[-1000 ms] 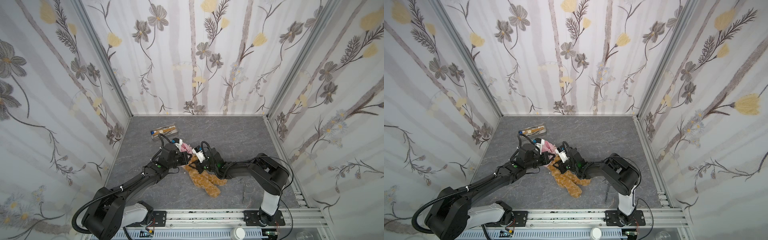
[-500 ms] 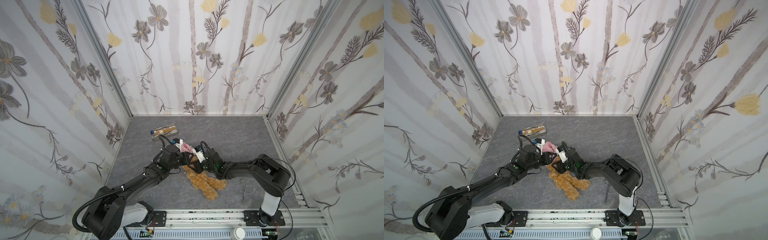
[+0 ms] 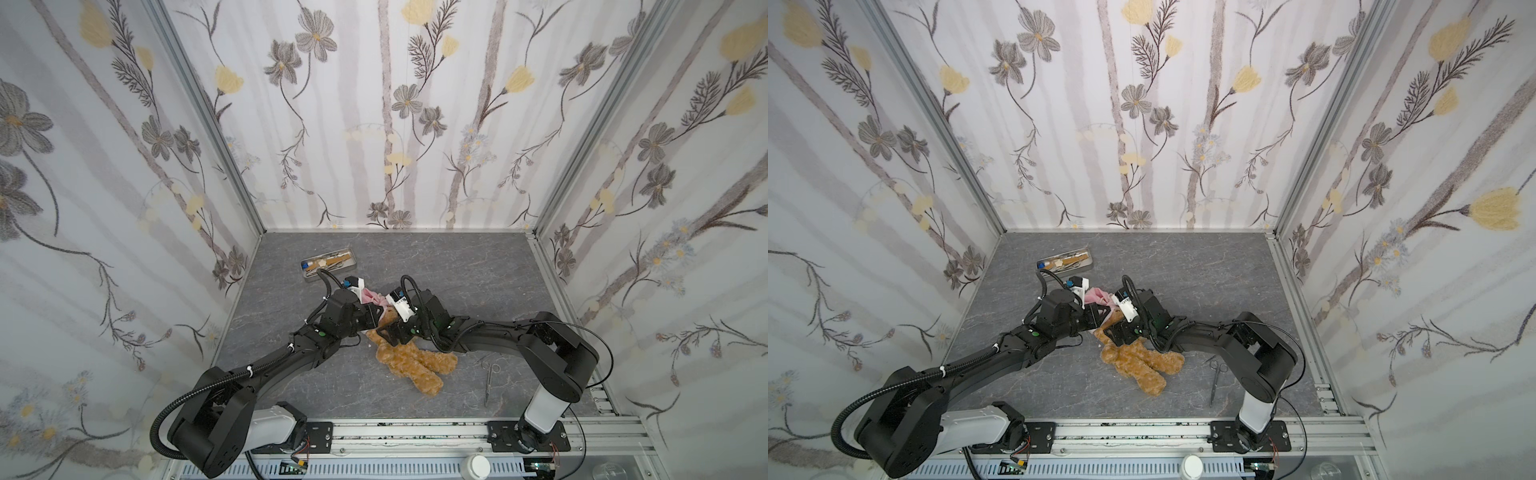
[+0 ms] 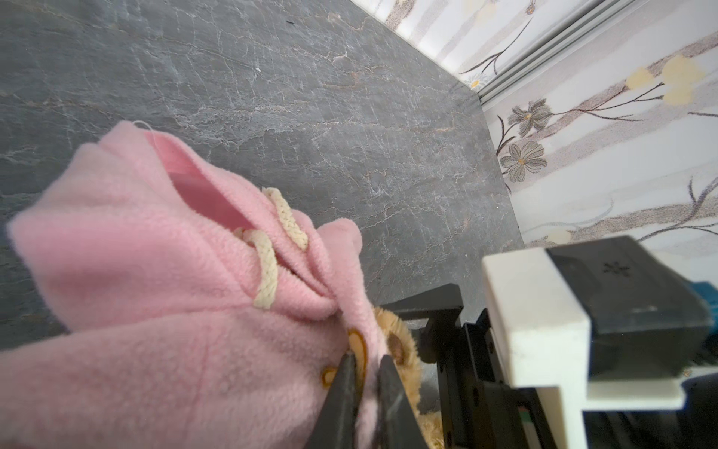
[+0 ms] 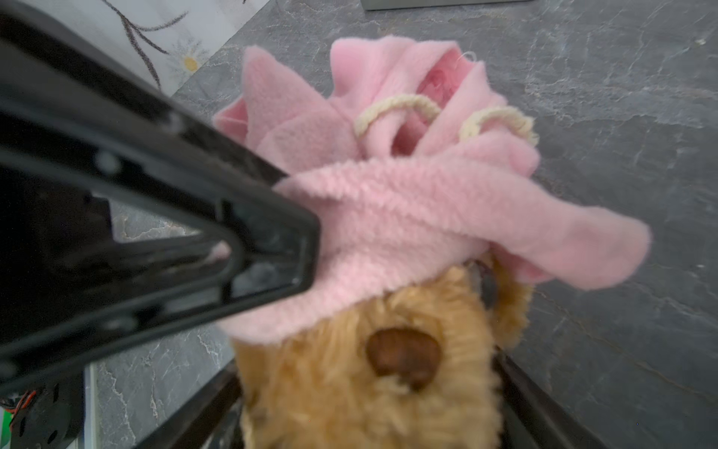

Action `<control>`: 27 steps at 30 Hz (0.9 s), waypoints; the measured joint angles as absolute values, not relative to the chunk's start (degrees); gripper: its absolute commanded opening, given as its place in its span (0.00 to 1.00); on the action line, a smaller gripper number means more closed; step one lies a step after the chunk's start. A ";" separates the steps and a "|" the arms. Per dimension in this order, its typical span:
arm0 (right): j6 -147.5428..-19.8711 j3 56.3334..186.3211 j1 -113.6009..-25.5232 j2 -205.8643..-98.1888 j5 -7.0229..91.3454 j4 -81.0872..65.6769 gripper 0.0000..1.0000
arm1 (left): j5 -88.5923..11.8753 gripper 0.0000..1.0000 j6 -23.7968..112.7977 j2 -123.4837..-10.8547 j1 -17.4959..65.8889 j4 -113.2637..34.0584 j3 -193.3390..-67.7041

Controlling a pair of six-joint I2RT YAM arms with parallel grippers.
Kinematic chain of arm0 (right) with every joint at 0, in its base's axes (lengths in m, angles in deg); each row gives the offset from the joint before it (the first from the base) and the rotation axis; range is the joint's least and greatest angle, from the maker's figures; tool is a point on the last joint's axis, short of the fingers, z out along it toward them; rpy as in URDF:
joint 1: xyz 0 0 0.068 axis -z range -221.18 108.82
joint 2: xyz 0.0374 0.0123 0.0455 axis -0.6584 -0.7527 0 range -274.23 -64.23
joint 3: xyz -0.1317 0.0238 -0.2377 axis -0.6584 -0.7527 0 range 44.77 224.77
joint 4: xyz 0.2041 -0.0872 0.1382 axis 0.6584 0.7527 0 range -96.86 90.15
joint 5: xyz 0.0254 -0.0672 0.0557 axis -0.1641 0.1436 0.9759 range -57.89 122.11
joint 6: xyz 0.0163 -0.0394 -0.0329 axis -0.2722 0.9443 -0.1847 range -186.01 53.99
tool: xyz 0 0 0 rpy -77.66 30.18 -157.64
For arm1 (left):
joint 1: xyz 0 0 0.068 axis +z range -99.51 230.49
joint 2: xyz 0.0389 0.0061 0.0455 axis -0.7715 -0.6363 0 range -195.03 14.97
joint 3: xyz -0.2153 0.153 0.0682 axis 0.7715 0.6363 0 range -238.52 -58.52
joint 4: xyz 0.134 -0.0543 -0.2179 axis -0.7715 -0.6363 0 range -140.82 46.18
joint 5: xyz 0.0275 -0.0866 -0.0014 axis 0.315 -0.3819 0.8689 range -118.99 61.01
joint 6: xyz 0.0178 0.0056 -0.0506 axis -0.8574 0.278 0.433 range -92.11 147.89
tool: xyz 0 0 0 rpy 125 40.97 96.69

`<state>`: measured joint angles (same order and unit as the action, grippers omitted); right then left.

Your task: Dress the teddy bear

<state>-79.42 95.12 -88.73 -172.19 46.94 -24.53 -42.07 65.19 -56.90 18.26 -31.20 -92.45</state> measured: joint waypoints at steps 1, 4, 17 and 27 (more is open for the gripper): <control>-79.13 95.21 -88.71 -171.88 46.96 -24.00 0.93 | -42.05 0.13 65.19 -56.90 18.28 -31.20 -92.39; -78.32 95.25 -87.50 -170.24 47.73 -21.68 0.94 | -41.65 0.14 65.19 -56.90 18.37 -31.24 -92.13; -83.94 91.06 -87.42 -169.59 51.83 -26.93 0.64 | -41.68 0.15 65.26 -55.88 18.41 -31.22 -90.14; -79.88 92.24 -89.23 -172.76 51.68 -30.54 0.19 | -43.40 0.35 67.16 -52.20 18.45 -31.24 -87.38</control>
<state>-79.88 92.24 -89.23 -172.76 51.68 -30.54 -43.40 67.16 -52.20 18.45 -31.24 -87.38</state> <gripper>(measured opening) 0.200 0.290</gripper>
